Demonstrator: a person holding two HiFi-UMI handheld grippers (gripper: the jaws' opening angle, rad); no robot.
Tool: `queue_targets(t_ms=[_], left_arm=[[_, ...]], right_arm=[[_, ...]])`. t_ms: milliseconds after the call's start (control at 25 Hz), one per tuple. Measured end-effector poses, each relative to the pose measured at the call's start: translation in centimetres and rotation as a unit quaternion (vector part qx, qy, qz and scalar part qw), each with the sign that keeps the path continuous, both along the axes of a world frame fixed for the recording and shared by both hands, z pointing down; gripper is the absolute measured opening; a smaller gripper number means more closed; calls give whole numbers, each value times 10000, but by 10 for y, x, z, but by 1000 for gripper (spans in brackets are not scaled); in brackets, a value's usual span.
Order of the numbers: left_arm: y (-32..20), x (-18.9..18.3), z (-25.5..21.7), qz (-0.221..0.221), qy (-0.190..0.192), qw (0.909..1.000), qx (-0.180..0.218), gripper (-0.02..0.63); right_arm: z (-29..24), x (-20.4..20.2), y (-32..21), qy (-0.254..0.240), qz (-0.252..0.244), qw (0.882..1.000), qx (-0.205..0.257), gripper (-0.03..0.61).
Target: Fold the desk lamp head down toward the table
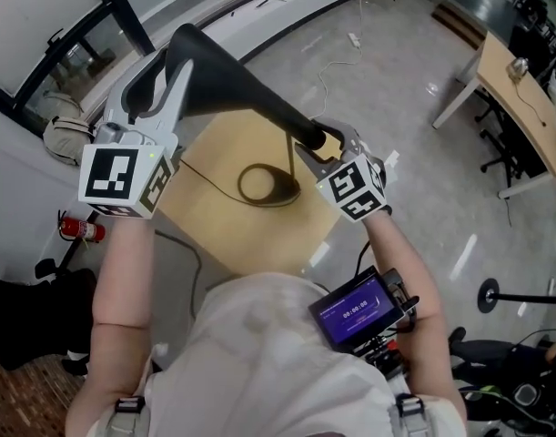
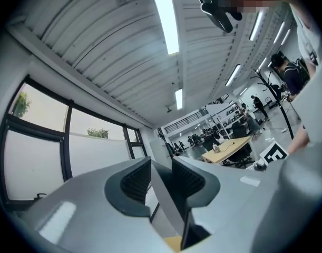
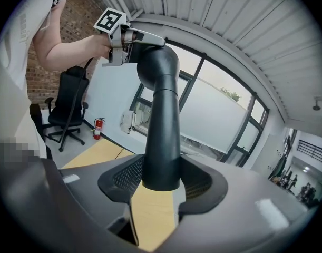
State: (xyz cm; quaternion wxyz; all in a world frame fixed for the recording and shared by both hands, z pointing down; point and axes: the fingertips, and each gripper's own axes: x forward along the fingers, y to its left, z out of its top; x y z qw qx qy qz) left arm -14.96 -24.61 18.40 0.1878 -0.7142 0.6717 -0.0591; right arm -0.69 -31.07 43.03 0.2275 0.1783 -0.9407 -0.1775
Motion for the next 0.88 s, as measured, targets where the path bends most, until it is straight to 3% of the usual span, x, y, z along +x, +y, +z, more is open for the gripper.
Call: queue_targets(t_ms=[200, 400, 640, 880], left_arm=[[5, -13, 10, 104, 443, 9990, 27, 123], [7, -24, 17, 248, 609, 9977, 157, 124], [17, -56, 24, 331, 953, 9949, 76, 127], [9, -61, 44, 341, 1390, 9897, -4, 129]], right_arm=[[1, -1, 1, 281, 30, 9996, 68, 232], [0, 2, 2, 581, 112, 9982, 116, 232], [-9, -12, 8, 933, 150, 9953, 219, 230], [-13, 3, -2, 1443, 140, 9888, 347, 230]])
